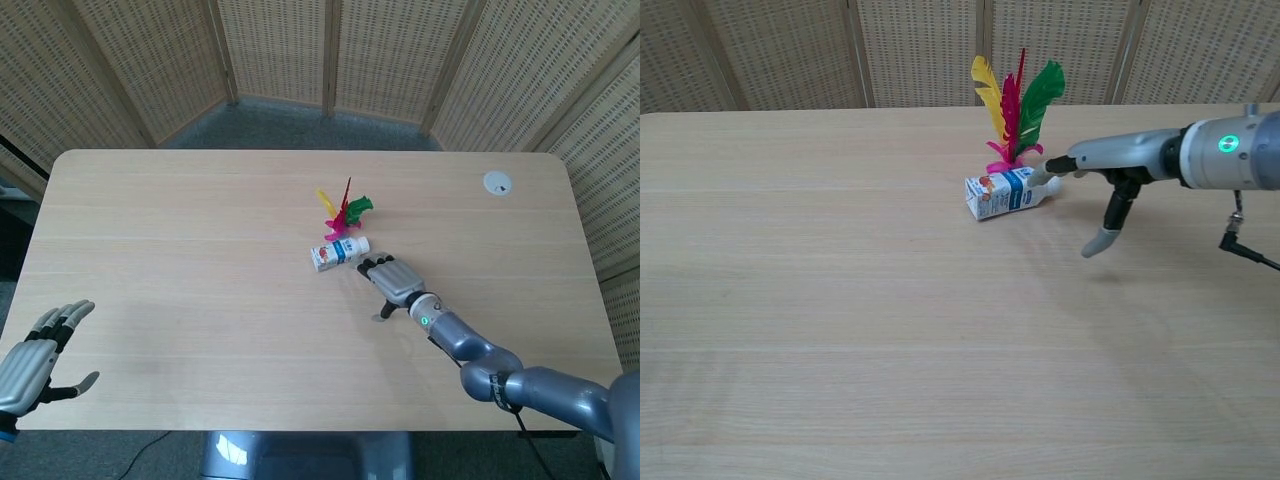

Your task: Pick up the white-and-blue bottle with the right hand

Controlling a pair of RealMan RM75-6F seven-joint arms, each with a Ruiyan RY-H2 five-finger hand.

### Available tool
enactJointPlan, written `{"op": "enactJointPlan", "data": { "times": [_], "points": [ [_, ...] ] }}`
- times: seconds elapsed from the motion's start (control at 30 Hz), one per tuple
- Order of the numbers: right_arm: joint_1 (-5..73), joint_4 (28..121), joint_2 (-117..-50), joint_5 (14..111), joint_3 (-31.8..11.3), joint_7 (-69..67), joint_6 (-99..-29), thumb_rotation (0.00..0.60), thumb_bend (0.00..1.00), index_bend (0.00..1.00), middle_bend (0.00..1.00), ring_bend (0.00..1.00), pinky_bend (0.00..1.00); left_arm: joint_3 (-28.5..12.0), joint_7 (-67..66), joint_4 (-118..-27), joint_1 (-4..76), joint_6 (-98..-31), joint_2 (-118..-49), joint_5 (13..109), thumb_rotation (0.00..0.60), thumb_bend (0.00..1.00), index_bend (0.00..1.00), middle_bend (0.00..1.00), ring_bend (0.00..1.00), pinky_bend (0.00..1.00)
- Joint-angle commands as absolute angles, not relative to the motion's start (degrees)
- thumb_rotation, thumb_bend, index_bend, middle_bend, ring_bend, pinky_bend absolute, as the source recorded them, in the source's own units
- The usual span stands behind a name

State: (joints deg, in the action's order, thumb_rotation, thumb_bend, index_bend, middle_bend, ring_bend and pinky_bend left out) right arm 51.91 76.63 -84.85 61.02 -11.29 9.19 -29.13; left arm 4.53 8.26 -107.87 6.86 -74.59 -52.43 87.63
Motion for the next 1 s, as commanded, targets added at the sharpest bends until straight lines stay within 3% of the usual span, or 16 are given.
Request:
{"op": "enactJointPlan", "data": {
  "times": [0.03,0.4,0.77,1.0],
  "points": [
    [54.3,73.8,-86.8,59.8,-12.0,9.3,-27.8,0.600,0.17,0.00,0.00,0.00,0.00,4.3,8.2,-107.6,7.2,-74.0,-52.7,87.0,0.600,0.32,0.00,0.00,0.00,0.00],
    [59.8,68.6,-89.9,57.9,-12.5,9.2,-25.8,0.600,0.17,0.00,0.00,0.00,0.00,4.1,8.9,-106.5,7.3,-73.5,-53.3,86.2,0.600,0.32,0.00,0.00,0.00,0.00],
    [65.0,55.7,-97.2,56.9,-12.1,5.1,-18.6,0.598,0.16,0.00,0.00,0.00,0.00,4.5,9.5,-106.5,6.2,-74.9,-52.7,86.2,0.600,0.32,0.00,0.00,0.00,0.00],
    [64.6,58.0,-94.9,56.6,-8.8,5.8,-18.3,0.600,0.16,0.00,0.00,0.00,0.00,4.3,9.8,-106.2,6.4,-74.8,-52.6,86.4,0.600,0.32,0.00,0.00,0.00,0.00]
  ]
}}
